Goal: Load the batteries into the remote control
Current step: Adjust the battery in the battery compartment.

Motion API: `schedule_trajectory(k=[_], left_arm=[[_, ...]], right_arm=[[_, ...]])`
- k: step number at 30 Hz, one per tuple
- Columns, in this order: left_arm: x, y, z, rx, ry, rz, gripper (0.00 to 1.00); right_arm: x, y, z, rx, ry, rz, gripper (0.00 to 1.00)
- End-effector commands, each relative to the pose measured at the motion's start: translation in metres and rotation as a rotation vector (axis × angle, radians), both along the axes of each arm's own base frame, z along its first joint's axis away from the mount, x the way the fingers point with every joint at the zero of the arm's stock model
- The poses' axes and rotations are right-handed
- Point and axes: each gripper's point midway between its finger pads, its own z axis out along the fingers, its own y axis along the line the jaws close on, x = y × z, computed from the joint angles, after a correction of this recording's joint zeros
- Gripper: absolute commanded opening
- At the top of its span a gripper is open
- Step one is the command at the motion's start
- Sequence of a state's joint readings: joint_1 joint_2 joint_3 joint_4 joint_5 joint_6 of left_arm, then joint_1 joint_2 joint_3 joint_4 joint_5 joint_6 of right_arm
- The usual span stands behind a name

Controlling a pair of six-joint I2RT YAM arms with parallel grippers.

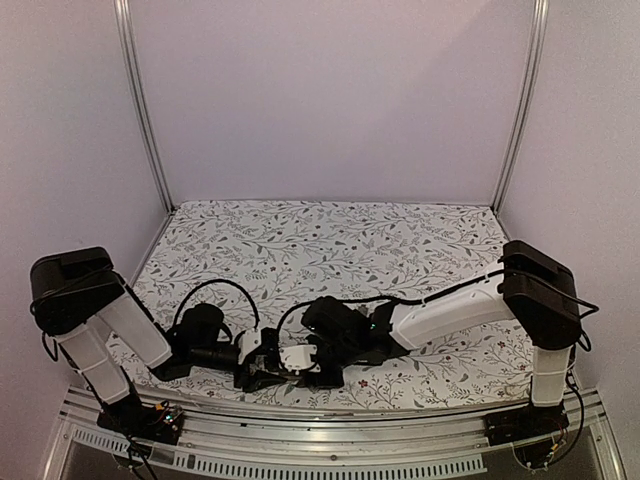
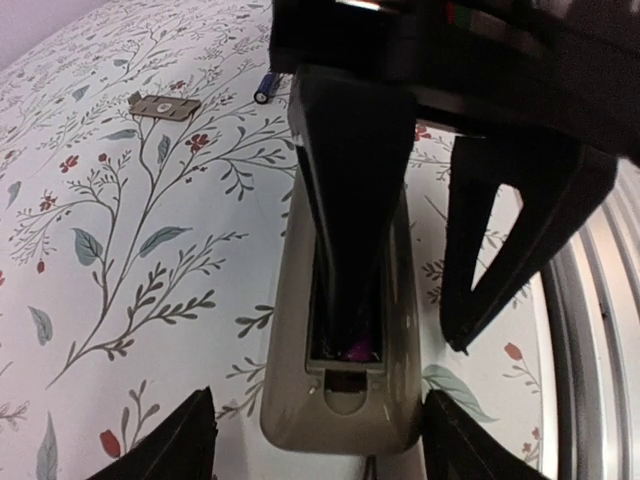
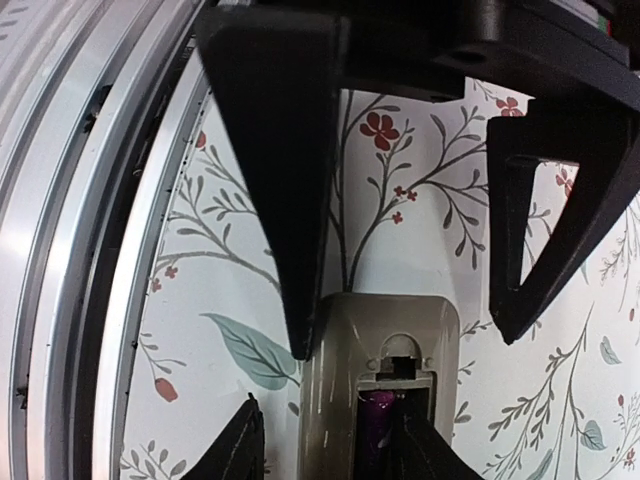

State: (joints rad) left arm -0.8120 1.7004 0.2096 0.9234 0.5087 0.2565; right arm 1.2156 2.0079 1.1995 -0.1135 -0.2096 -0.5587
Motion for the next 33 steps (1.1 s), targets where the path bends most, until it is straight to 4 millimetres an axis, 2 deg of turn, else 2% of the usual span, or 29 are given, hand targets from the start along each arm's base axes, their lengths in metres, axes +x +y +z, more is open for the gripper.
schedule_trajectory(k=[1,3,8,12,16,18,21,22,28,33], left_arm=[[0.006,0.000,0.016,-0.050,-0.018,0.027,0.73],[0.009,-0.001,0.016,-0.049,-0.002,0.044,0.75],[-0.006,-0.002,0.011,-0.047,0.012,-0.043,0.74],[-0.020,-0.002,0.006,-0.030,0.039,-0.114,0.75],[-0.030,-0.002,0.002,-0.023,0.043,-0.161,0.78],[-0.030,-0.002,0.001,-0.018,0.036,-0.157,0.79],[-0.024,-0.002,-0.003,-0.002,0.028,-0.126,0.78],[-0.024,-0.002,-0.005,0.004,0.025,-0.123,0.77],[-0.019,-0.004,-0.004,0.003,-0.015,-0.110,0.75],[-0.023,-0.007,0.010,-0.056,-0.063,-0.141,0.74]], right_arm=[[-0.018,-0.050,-0.051,-0.235,0.013,-0.018,0.42],[-0.018,-0.052,-0.046,-0.229,0.013,-0.033,0.42],[-0.005,-0.042,-0.040,-0.247,-0.030,-0.063,0.41],[-0.001,-0.034,-0.041,-0.282,-0.043,-0.043,0.35],[-0.005,-0.037,-0.046,-0.300,-0.036,-0.028,0.29],[-0.008,-0.039,-0.047,-0.307,-0.020,-0.021,0.22],[-0.015,-0.036,-0.046,-0.298,-0.006,-0.009,0.03],[-0.015,-0.035,-0.047,-0.294,-0.004,-0.011,0.00],[-0.021,-0.038,-0.052,-0.284,0.022,-0.016,0.00],[-0.022,-0.036,-0.054,-0.250,0.040,-0.039,0.00]])
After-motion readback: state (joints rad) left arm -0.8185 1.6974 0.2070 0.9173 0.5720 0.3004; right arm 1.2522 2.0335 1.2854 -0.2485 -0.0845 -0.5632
